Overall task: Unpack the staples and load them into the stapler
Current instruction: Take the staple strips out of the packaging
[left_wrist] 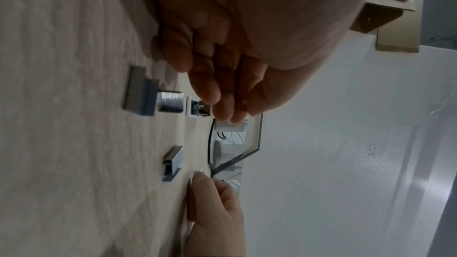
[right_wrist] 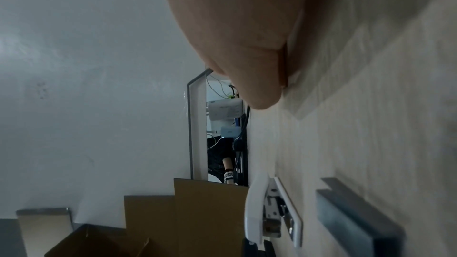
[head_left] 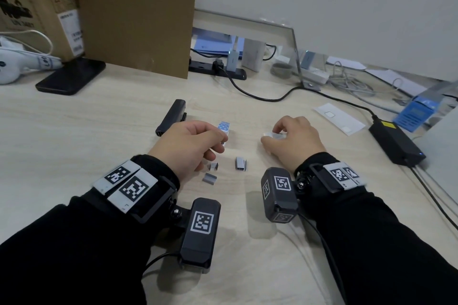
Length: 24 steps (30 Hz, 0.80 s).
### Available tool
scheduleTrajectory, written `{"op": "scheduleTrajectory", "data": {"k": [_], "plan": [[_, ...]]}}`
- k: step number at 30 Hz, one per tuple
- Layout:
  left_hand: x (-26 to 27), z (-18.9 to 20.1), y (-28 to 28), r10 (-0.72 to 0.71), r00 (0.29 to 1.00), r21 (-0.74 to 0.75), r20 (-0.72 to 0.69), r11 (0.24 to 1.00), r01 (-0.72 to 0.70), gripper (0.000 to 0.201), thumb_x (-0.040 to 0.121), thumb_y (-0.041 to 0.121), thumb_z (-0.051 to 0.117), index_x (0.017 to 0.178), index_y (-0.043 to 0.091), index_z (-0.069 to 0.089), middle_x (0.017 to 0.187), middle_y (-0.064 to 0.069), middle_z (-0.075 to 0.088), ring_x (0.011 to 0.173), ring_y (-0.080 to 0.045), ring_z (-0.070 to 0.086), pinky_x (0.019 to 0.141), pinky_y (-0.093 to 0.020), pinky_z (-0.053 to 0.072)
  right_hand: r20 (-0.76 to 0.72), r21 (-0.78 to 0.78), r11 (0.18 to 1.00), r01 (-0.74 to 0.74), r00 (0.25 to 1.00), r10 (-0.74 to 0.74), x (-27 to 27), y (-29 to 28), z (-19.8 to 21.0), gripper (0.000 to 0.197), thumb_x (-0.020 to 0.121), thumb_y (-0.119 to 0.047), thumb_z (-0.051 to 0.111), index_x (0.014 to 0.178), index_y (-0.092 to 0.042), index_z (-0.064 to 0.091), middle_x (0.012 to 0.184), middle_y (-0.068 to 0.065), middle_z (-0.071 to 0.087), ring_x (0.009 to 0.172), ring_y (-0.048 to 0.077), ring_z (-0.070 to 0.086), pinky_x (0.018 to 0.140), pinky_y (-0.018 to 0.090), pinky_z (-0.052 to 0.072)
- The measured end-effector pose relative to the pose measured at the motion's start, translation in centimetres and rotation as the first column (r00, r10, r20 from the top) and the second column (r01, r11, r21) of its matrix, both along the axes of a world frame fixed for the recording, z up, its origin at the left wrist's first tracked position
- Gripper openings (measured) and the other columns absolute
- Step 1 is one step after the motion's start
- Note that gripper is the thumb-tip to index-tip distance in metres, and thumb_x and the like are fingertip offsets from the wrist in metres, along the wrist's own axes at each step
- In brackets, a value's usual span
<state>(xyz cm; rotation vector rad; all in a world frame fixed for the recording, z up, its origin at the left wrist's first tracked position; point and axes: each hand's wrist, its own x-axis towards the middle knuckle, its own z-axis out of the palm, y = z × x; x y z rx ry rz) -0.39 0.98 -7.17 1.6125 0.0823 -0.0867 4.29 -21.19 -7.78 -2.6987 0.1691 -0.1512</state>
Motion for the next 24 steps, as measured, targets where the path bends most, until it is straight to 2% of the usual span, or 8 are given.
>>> {"op": "scheduleTrajectory", "data": {"k": [5,7,10,14,17,19,21,24], "plan": [[0.0,0.0,0.0,-0.003,1.0,-0.004,0.003,1.0,0.003,0.016,0.088,0.017,0.066,0.089,0.006,0.077,0.073,-0.001,0.072,0.058,-0.01,0.055,0.046,-0.02,0.041,0.044,0.062,0.996,-0.061,0.997,0.059,0.4,-0.7,-0.1,0.015,0.08,-0.036,0.061,0.094,-0.033,0.062,0.114,-0.009,0.045,0.109,0.022,0.055,0.102,0.044,0.042],[0.0,0.0,0.0,-0.005,1.0,-0.01,0.005,1.0,0.005,0.017,0.088,0.017,0.065,0.089,0.004,0.076,0.072,-0.001,0.071,0.057,-0.01,0.055,0.046,-0.02,0.041,0.03,0.012,0.998,-0.059,0.998,0.059,0.5,-0.8,0.0,0.016,0.082,-0.036,0.06,0.098,-0.035,0.061,0.116,-0.01,0.047,0.111,0.02,0.055,0.1,0.04,0.037],[0.0,0.0,0.1,-0.007,1.0,-0.012,0.01,1.0,0.008,0.017,0.088,0.016,0.064,0.088,0.006,0.077,0.071,0.0,0.071,0.057,-0.009,0.055,0.046,-0.021,0.042,0.026,-0.032,0.999,-0.037,0.999,0.038,0.3,-0.5,0.2,0.022,0.082,-0.041,0.057,0.104,-0.04,0.06,0.126,-0.014,0.05,0.114,0.014,0.054,0.1,0.043,0.03],[0.3,-0.2,0.2,0.002,1.0,-0.009,0.017,1.0,-0.002,0.019,0.089,0.016,0.06,0.083,0.009,0.076,0.07,0.001,0.069,0.057,-0.011,0.055,0.048,-0.025,0.04,0.208,0.04,0.989,-0.141,0.969,0.13,-0.5,1.0,0.7,0.014,0.082,-0.047,0.06,0.094,-0.04,0.06,0.12,-0.024,0.054,0.118,0.008,0.048,0.093,0.038,0.024],[0.6,-0.4,0.2,0.045,0.999,-0.042,0.022,0.998,-0.044,0.023,0.09,0.013,0.055,0.073,0.016,0.071,0.062,0.003,0.063,0.054,-0.014,0.055,0.046,-0.024,0.036,0.248,0.042,0.948,-0.316,0.922,0.297,-1.1,3.7,0.6,0.024,0.081,-0.052,0.062,0.101,-0.04,0.062,0.118,-0.023,0.062,0.115,0.008,0.053,0.097,0.038,0.027],[0.7,-0.6,0.2,0.068,0.997,-0.057,0.021,0.996,-0.067,0.023,0.09,0.014,0.054,0.071,0.018,0.067,0.061,0.003,0.062,0.053,-0.016,0.056,0.044,-0.025,0.035,0.201,0.051,0.919,-0.392,0.905,0.375,-1.0,5.3,0.3,0.039,0.076,-0.057,0.059,0.113,-0.045,0.059,0.123,-0.022,0.063,0.116,0.009,0.055,0.104,0.044,0.033],[0.9,-0.7,0.2,0.074,0.997,-0.066,0.018,0.995,-0.072,0.021,0.089,0.015,0.054,0.072,0.019,0.065,0.065,0.001,0.061,0.055,-0.017,0.056,0.044,-0.025,0.035,0.155,0.072,0.9,-0.431,0.896,0.417,-0.7,6.1,0.0,0.048,0.073,-0.059,0.055,0.12,-0.05,0.058,0.126,-0.021,0.063,0.117,0.009,0.055,0.104,0.048,0.038],[1.1,-0.8,0.3,0.072,0.997,-0.062,0.01,0.996,-0.071,0.015,0.079,0.026,0.056,0.069,0.024,0.067,0.069,0.0,0.063,0.061,-0.021,0.058,0.048,-0.028,0.038,0.161,0.164,0.887,-0.431,0.899,0.407,-0.1,6.3,-0.1,0.036,0.081,-0.037,0.068,0.117,-0.04,0.068,0.11,-0.017,0.065,0.109,0.009,0.061,0.103,0.043,0.044]]}}
